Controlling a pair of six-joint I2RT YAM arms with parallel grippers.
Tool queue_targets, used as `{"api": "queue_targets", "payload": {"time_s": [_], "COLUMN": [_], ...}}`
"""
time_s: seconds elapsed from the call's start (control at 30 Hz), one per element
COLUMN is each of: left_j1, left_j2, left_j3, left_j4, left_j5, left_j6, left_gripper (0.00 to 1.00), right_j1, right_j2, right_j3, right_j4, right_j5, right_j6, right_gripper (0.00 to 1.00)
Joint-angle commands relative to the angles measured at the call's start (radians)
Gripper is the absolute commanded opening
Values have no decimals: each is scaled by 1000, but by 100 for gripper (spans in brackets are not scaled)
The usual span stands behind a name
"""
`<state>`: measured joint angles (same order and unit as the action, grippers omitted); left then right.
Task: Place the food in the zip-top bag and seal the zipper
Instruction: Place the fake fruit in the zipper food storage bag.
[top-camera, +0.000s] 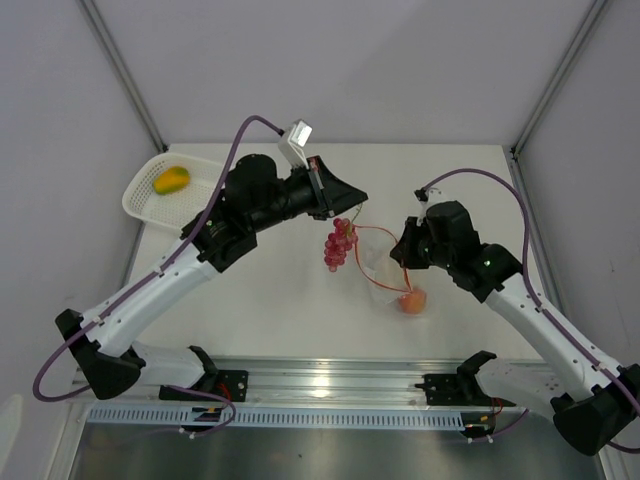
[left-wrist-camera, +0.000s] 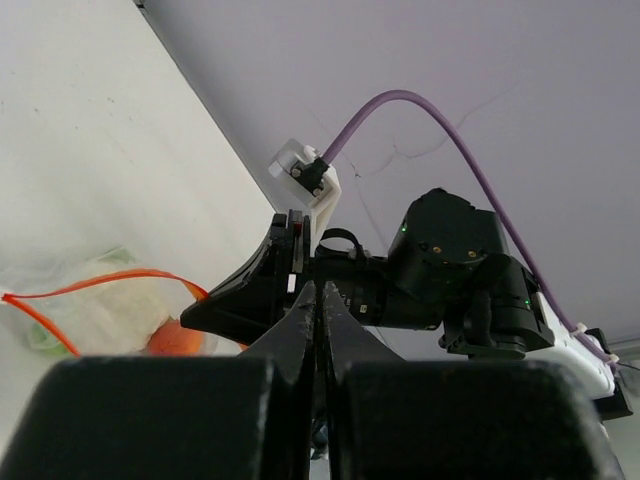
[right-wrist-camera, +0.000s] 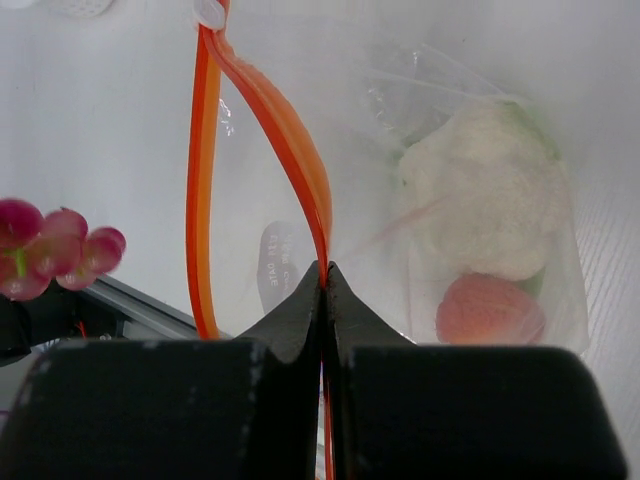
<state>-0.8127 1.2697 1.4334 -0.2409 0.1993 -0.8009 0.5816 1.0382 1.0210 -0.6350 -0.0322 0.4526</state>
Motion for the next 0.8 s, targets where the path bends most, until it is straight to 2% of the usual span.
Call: {"api": "queue_targets", "payload": {"time_s": [0.0,0.23,0.5,0.77], "left_j1": [-22,-31,-36,-54], "left_j2": [25,37,45,91], "left_j3": [38,51,186,170], "left_j4": [61,71,23,55], "left_j5": [23,20,-1,28], "left_j6": [-27,-32,11,-15], "left_gripper": [0,0,1,0], "right_j1": [6,4,4,4], "right_j2": [-35,-37,-38,-40], "right_j3": [59,62,37,59], "right_j4": [-5,-15,-5,0], "right_j5": [-17,-17,-15,-32], "right_j6": [18,11,17,34], "right_gripper": [0,0,0,0]}}
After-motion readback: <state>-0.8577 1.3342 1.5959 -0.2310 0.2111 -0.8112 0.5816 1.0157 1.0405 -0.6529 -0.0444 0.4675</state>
